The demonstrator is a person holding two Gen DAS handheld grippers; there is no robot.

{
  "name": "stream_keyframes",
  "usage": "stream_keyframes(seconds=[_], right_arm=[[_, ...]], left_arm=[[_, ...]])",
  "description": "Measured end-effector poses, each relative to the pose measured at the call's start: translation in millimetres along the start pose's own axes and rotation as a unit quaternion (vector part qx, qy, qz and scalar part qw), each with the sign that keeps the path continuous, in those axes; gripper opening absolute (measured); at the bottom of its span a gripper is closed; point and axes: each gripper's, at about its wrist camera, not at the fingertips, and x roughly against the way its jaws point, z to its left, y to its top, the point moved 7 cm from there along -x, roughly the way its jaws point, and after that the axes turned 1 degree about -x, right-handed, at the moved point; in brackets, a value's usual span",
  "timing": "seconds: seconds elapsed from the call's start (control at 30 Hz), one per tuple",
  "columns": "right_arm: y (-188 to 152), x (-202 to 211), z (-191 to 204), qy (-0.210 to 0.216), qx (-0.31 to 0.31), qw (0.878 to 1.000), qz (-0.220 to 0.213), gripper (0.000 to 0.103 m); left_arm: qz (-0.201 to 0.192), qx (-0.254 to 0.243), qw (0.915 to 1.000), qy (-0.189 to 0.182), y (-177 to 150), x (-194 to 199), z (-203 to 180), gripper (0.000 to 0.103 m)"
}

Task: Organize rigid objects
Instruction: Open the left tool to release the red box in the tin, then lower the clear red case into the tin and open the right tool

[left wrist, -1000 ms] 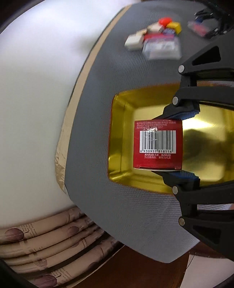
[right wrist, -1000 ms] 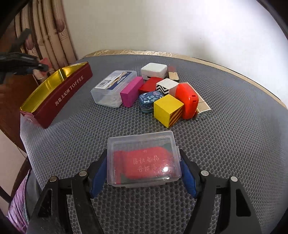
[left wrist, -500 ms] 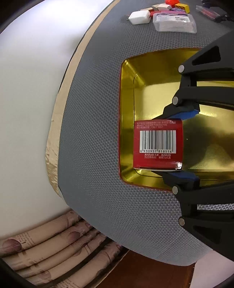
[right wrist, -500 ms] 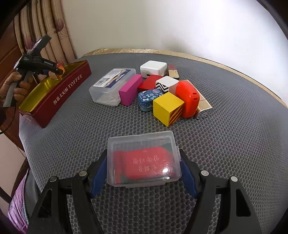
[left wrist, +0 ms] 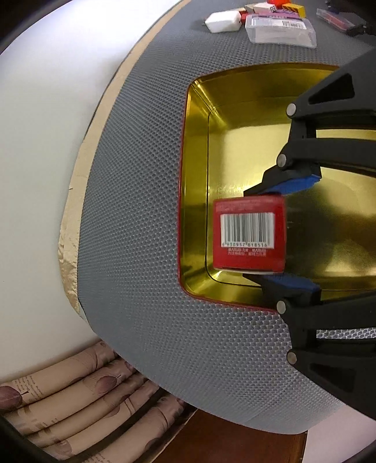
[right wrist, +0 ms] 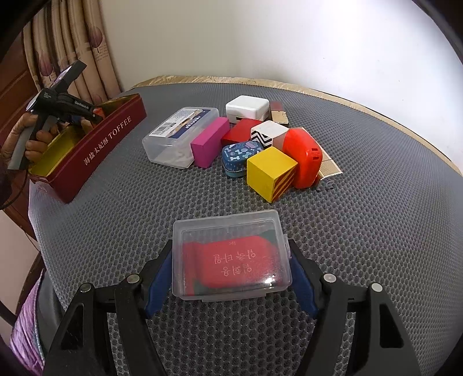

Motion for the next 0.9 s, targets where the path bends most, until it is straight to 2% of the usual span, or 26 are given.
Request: stream_keyframes(seconds=[0.2, 0.37, 0.5, 0.67, 0.9], right_arm=[[0, -1, 1, -0.003, 0.005, 1.000, 0.002, 0.070], [0, 0, 1, -0.005, 0.006, 1.000, 0.002, 0.070], [-1, 0, 3, -0.006, 0.009, 1.000, 0.003, 0.070], [-1, 2, 7, -0.005, 0.022, 1.000, 0.006, 0.069], [2, 16, 10, 0.004, 0.006, 1.000, 0.008, 0.069]], left_arm=[[-0.031, 0.011, 0.9994, -0.004, 0, 23, 6, 0.049], [-0.063, 0.023, 0.9977, -0.004, -18, 58, 10, 0.049], [-0.084, 0.055, 0.9946, -0.026, -59, 95, 11, 0.052], [-0.068, 0.081, 0.9919, -0.070, -124, 122, 0, 0.053], [-0.073, 0.077, 0.9922, -0.065, -180, 139, -12, 0.053]])
